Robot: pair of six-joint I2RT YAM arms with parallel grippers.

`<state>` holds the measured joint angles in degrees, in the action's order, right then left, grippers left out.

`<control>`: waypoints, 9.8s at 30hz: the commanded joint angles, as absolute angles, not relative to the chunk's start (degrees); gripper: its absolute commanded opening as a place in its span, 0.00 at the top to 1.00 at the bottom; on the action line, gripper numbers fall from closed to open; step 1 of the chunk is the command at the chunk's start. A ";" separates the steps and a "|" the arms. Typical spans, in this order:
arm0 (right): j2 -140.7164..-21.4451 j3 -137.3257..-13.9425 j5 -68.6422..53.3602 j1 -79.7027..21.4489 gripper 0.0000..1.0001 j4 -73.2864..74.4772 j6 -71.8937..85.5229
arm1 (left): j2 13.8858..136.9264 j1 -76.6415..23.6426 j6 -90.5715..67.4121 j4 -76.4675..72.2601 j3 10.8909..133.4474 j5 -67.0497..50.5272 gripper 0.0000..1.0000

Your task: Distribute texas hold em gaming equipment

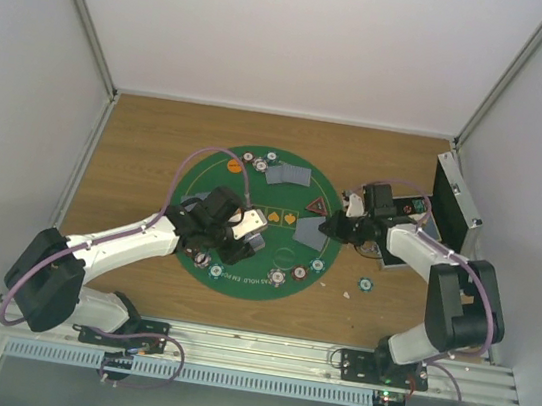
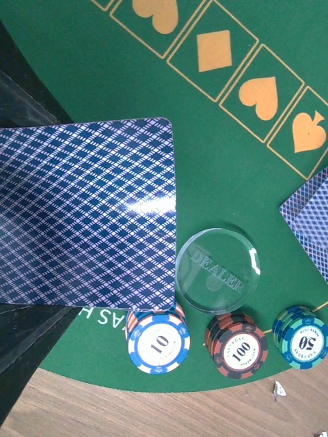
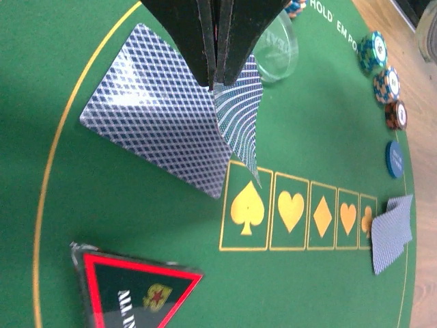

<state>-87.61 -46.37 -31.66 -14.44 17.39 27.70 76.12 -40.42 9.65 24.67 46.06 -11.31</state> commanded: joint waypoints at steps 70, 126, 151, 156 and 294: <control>-102.30 -67.30 -39.30 -34.19 0.17 32.93 10.71 | 73.47 -42.36 9.34 21.35 45.27 -10.57 0.45; -107.75 -79.12 20.75 -43.24 1.00 11.51 0.39 | 73.22 -22.81 1.13 24.02 46.70 6.38 0.45; -119.93 -84.15 11.98 -53.24 0.99 10.89 -19.70 | 68.37 -15.05 -1.37 24.35 46.14 5.37 0.44; -119.55 -82.31 8.80 -53.48 0.99 13.78 -18.53 | 68.32 -14.86 -1.16 24.32 46.23 5.06 0.44; -121.54 -88.28 13.12 -52.19 0.99 25.36 -17.27 | 68.38 -20.69 1.93 22.93 45.14 4.49 0.45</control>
